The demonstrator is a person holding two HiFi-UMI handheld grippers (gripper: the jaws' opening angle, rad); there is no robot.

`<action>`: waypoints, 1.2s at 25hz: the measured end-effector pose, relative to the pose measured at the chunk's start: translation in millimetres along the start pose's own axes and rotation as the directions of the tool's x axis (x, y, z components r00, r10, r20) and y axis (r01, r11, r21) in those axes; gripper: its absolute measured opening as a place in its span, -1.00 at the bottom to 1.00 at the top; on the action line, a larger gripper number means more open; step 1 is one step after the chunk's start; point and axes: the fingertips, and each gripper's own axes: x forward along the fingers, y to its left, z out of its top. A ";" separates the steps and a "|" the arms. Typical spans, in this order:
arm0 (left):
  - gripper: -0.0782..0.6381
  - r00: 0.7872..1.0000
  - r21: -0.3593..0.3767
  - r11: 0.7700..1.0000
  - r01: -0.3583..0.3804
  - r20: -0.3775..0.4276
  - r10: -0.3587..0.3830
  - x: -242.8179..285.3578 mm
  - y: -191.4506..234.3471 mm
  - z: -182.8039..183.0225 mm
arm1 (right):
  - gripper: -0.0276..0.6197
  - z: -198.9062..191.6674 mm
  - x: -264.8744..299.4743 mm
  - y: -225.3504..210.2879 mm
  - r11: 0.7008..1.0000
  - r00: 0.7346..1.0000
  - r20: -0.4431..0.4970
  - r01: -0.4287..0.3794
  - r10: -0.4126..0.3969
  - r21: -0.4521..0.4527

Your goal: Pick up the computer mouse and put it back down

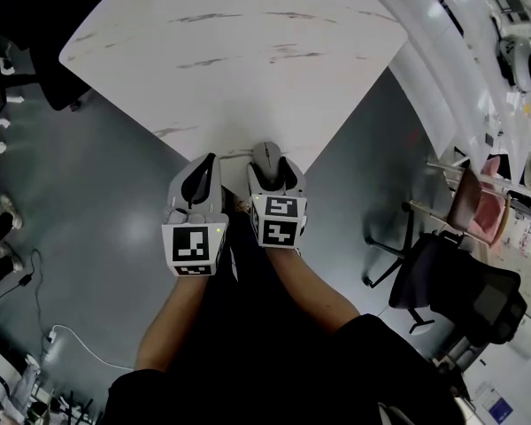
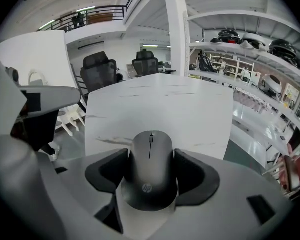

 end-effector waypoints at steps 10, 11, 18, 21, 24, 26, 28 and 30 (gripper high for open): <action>-0.77 1.000 -0.008 1.000 0.003 -0.007 -0.003 1.2 1.4 -1.0 | -0.09 1.8 0.3 1.5 1.000 1.000 0.004 -0.010 0.010 0.001; -0.77 1.000 -0.009 1.000 0.005 -0.007 -0.005 1.0 1.2 -1.0 | -0.09 2.4 0.1 2.0 1.000 1.000 0.009 -0.014 0.014 0.004; -0.77 1.000 -0.016 1.000 0.011 -0.004 -0.011 -2.4 -0.9 -2.0 | -0.08 13.0 -8.3 -1.4 1.000 0.999 0.051 0.003 -0.003 0.011; -0.77 1.000 -0.011 1.000 0.015 0.009 -0.015 -4.0 -3.9 4.3 | -0.08 23.3 -16.2 -0.8 1.000 0.997 0.077 -0.008 0.006 0.020; -0.77 0.999 -0.001 1.000 0.018 0.030 -0.018 -6.9 -7.8 15.2 | -0.08 40.8 -29.8 0.3 1.000 0.991 0.133 -0.009 0.010 -0.009; -0.77 0.999 0.008 1.000 0.021 0.050 -0.021 -9.3 -11.2 25.7 | -0.09 55.1 -42.5 2.2 0.999 0.983 0.183 -0.011 0.016 -0.030; -0.77 0.997 0.021 1.000 0.023 0.072 -0.025 -13.0 -14.5 37.1 | -0.29 70.7 -57.3 5.3 0.999 0.970 0.242 -0.015 0.026 -0.050; -0.77 0.995 0.034 0.999 0.023 0.093 -0.026 -18.4 -17.9 49.0 | -0.50 85.2 -73.8 7.8 0.997 0.955 0.296 -0.009 0.031 -0.075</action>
